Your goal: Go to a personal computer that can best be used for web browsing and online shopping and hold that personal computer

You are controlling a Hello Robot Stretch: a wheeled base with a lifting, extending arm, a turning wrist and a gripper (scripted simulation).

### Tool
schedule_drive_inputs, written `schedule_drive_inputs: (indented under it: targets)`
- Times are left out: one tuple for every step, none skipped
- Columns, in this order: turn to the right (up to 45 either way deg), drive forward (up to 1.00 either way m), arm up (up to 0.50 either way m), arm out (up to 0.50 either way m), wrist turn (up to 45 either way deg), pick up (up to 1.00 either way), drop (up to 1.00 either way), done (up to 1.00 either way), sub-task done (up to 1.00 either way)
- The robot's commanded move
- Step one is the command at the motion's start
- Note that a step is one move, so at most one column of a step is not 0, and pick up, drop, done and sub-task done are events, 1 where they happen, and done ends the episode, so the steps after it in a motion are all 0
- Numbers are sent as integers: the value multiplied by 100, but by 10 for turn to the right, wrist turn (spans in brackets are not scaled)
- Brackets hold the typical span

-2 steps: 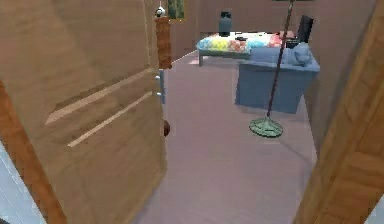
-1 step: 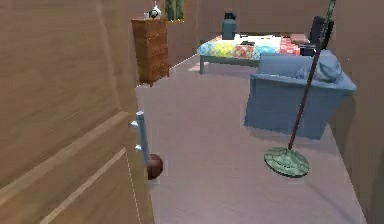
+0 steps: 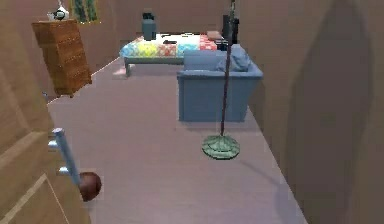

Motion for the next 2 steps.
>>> schedule_drive_inputs:
  targets:
    - [0,90,0,0,0,0,0,0,0]
    - [-210,0,0,0,0,0,0,0,0]
